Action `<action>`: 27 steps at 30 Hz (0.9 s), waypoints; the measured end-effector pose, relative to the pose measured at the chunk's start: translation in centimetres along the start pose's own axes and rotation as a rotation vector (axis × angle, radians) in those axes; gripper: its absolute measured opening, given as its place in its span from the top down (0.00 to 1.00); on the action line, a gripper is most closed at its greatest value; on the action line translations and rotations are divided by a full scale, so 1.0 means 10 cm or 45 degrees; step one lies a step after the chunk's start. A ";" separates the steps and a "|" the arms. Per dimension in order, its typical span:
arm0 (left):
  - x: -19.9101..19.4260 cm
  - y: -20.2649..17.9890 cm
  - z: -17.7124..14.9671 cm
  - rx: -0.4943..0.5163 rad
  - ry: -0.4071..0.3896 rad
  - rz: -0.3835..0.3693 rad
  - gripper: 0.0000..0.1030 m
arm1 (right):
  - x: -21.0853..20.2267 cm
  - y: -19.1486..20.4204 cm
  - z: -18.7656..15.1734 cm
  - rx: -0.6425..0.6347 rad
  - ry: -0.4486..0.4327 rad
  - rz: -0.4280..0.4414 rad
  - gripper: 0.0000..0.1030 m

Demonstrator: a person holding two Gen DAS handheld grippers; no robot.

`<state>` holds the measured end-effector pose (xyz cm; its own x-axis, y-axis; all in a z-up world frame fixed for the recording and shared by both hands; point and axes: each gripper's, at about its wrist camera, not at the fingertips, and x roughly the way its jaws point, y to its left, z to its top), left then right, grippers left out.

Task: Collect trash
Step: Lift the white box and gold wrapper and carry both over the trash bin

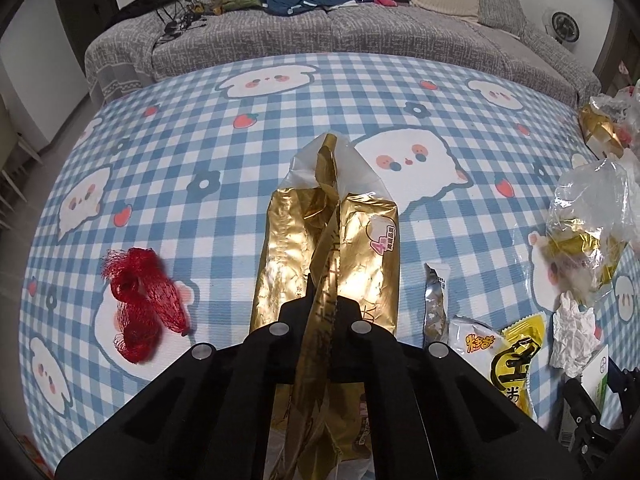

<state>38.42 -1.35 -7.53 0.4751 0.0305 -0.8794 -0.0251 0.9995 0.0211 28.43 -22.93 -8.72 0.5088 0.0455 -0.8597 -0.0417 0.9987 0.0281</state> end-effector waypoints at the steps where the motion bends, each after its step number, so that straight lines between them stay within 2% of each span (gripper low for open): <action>1: -0.02 0.00 -0.01 0.001 -0.006 0.004 0.99 | -0.01 0.00 0.00 -0.001 -0.003 -0.001 0.42; 14: -0.27 -0.07 -0.13 -0.002 -0.040 0.000 0.99 | -0.21 0.02 -0.04 0.005 -0.039 0.009 0.43; 27: -0.64 -0.05 -0.45 -0.044 -0.092 0.000 0.99 | -0.56 -0.04 -0.13 0.021 -0.098 0.027 0.43</action>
<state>31.41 -2.08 -4.08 0.5373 0.0327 -0.8428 -0.0549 0.9985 0.0038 24.44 -23.59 -4.61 0.5726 0.0679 -0.8170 -0.0395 0.9977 0.0552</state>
